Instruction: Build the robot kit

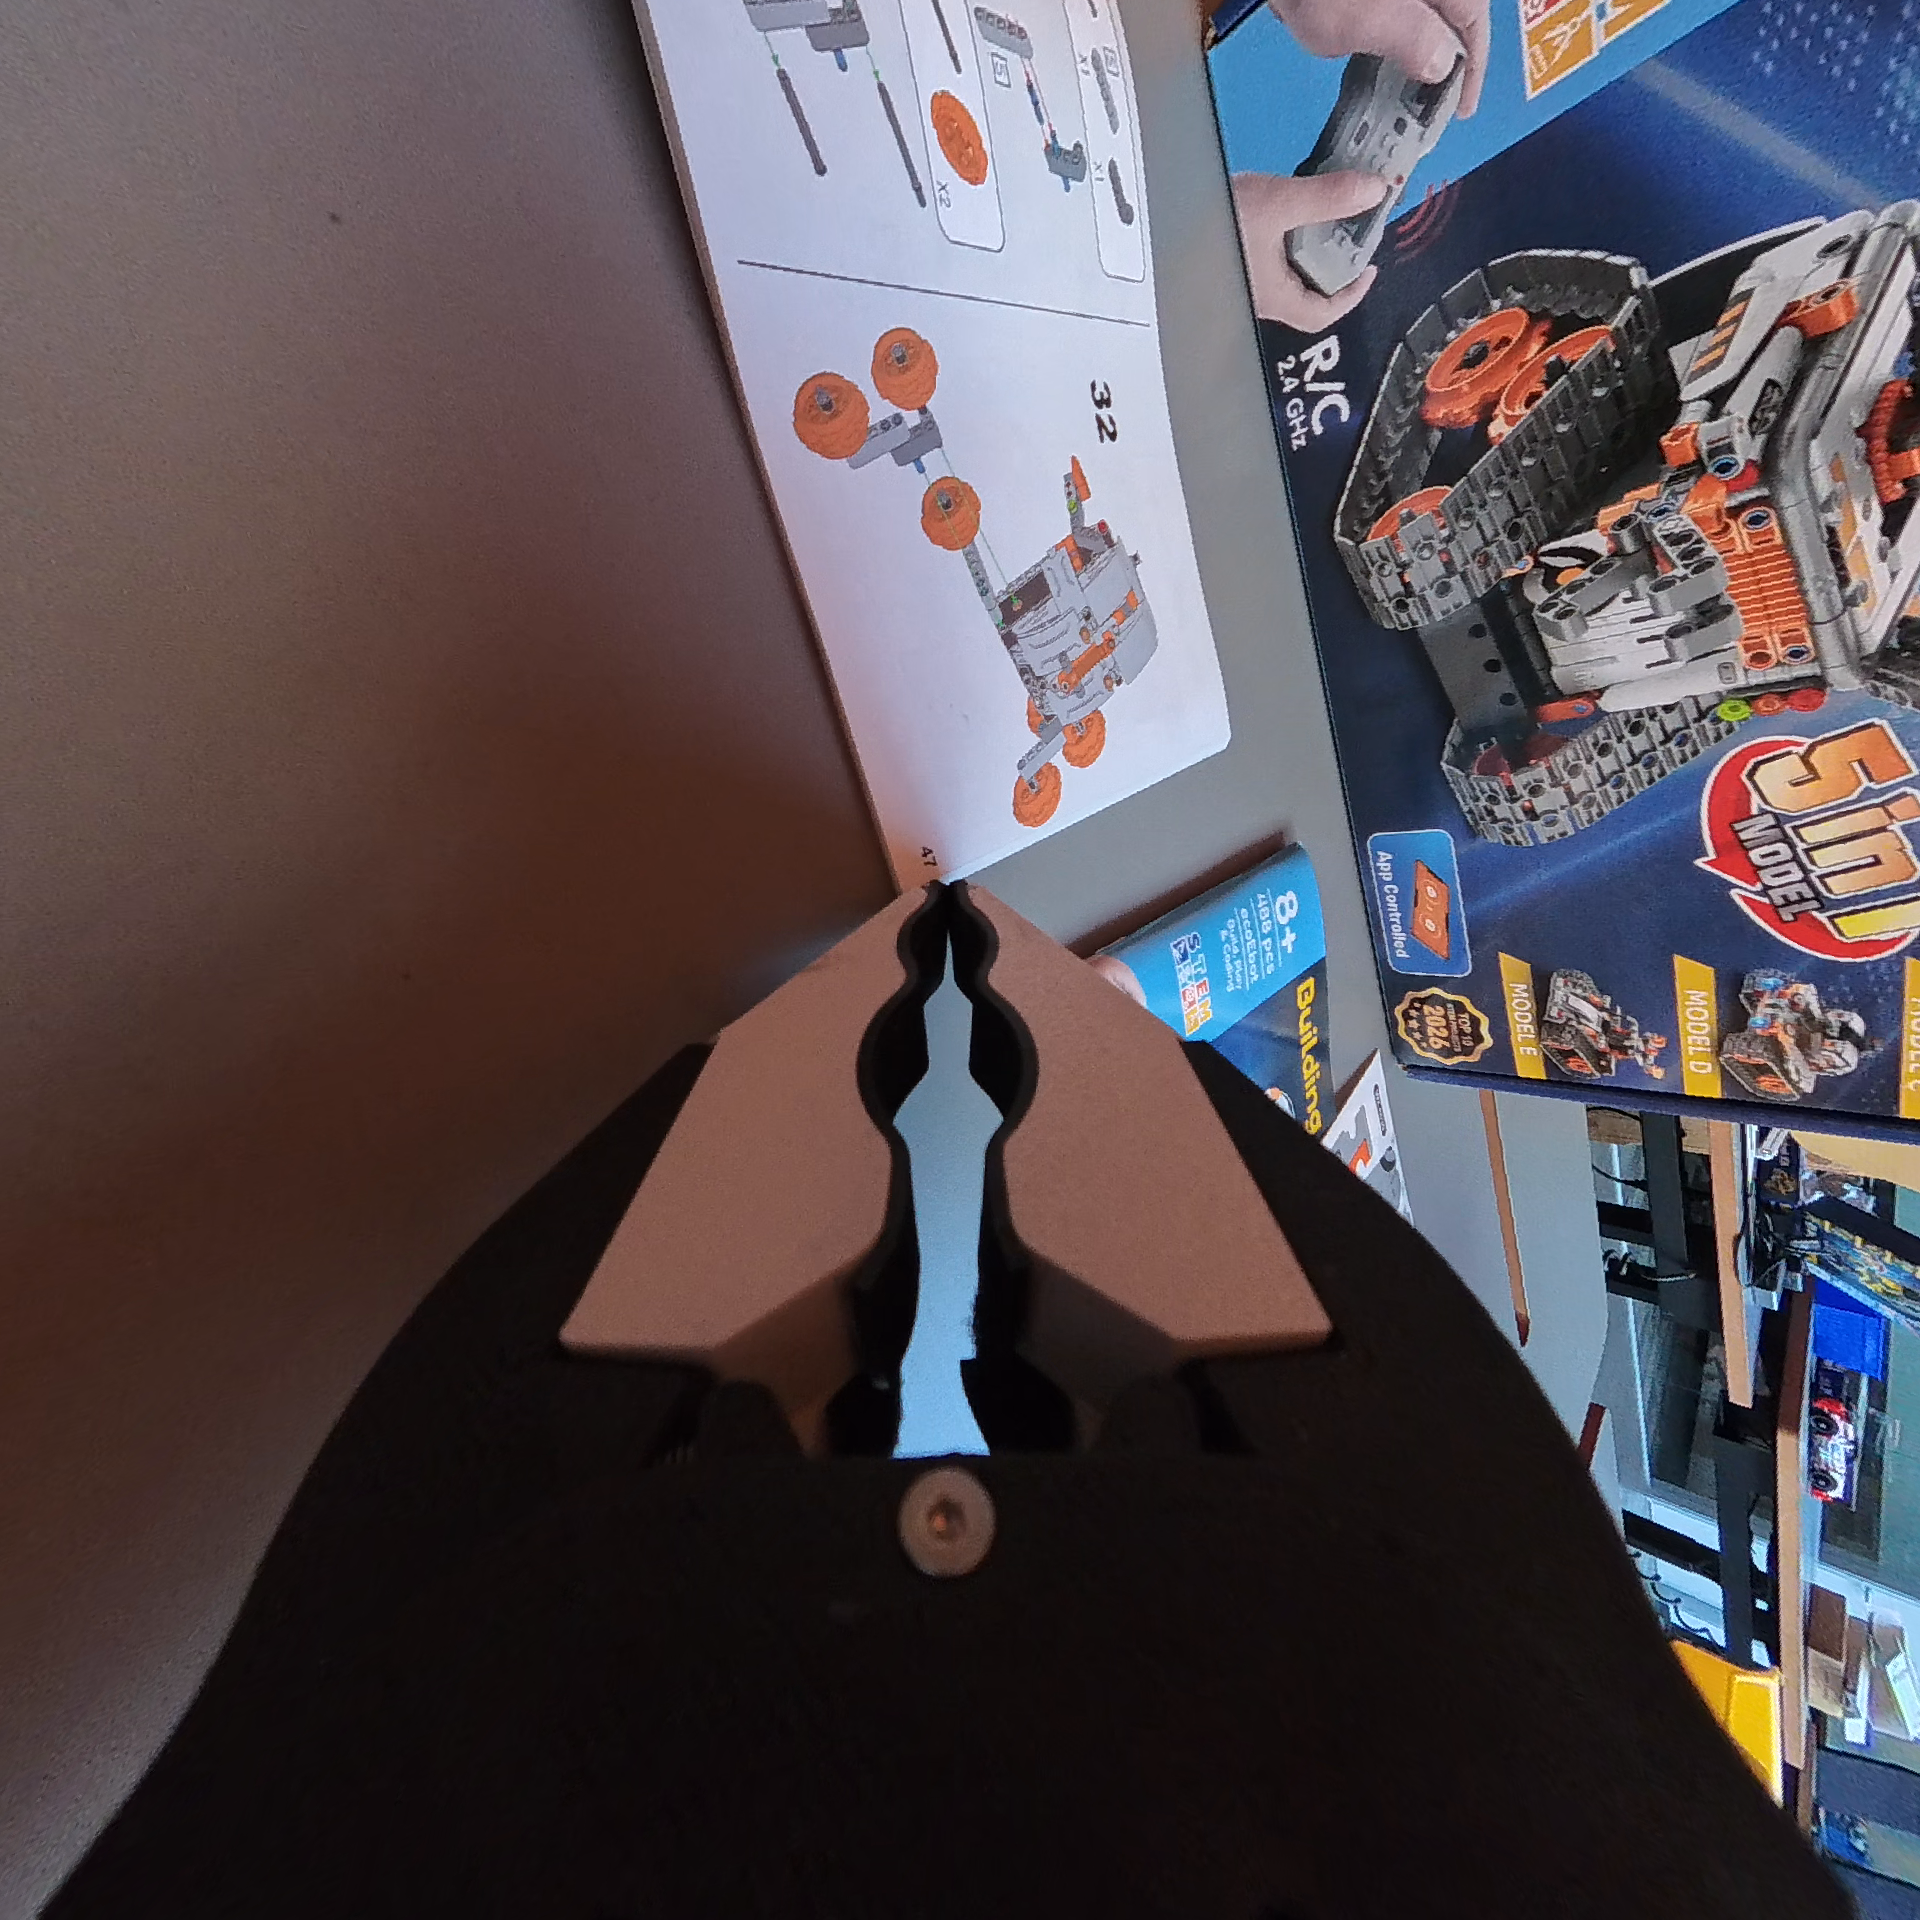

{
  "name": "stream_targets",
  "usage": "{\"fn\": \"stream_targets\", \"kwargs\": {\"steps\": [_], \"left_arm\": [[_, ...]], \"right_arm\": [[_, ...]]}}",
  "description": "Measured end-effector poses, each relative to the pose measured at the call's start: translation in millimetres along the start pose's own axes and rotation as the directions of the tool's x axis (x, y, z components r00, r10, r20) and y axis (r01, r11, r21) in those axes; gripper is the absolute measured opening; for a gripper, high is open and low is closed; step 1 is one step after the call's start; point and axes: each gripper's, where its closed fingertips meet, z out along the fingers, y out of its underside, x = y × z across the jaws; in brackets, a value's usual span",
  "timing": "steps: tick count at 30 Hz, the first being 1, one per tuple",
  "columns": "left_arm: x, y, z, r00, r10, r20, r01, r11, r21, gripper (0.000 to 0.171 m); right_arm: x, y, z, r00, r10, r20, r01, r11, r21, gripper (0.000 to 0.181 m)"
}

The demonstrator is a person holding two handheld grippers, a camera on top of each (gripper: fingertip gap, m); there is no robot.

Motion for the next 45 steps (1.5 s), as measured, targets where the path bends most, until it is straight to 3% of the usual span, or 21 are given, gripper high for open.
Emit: {"fn": "stream_targets", "kwargs": {"steps": [10,19,22,27,30,32,38,45], "left_arm": [[-1.5,4.3,1.6,1.000,-0.015,0.005,0.016,0.999,-0.029,0.017],[4.7,3.5,3.2,0.991,-0.078,-0.108,0.075,0.997,-0.034,0.005],[3.3,3.8,2.1,0.996,-0.039,-0.081,0.036,0.999,-0.032,0.004],[-0.8,-22.9,-26.7,0.994,0.066,0.085,-0.081,0.979,0.188,0.004],[17.6,-51.2,-62.4,0.981,0.151,0.121,-0.187,0.894,0.408,0.004],[27.5,-62.2,-84.6,0.971,0.181,0.159,-0.236,0.840,0.488,0.004],[60.9,-75.9,-122.2,0.964,0.207,0.169,-0.267,0.756,0.597,0.004],[152.3,-100.3,-126.2,0.961,0.275,-0.018,-0.190,0.707,0.681,0.004]], "right_arm": [[-0.1,-0.1,0.1,1.000,-0.001,-0.001,0.001,1.000,-0.001,0.000],[-0.1,-0.2,0.1,1.000,-0.001,-0.001,0.001,1.000,-0.002,0.000],[-0.2,-0.2,0.1,1.000,-0.007,-0.004,0.007,1.000,-0.004,0.000],[-0.3,-0.4,-0.1,1.000,0.005,0.006,-0.005,1.000,0.006,0.000],[-0.2,-0.7,0.1,0.999,0.044,0.026,-0.045,0.998,0.036,0.000],[-0.1,-0.9,0.2,0.997,0.072,0.039,-0.074,0.996,0.053,0.000],[-0.1,-2.2,0.9,0.996,0.080,0.044,-0.083,0.995,0.058,0.000],[0.0,-7.0,3.6,0.992,0.113,0.055,-0.117,0.990,0.083,0.000]]}}
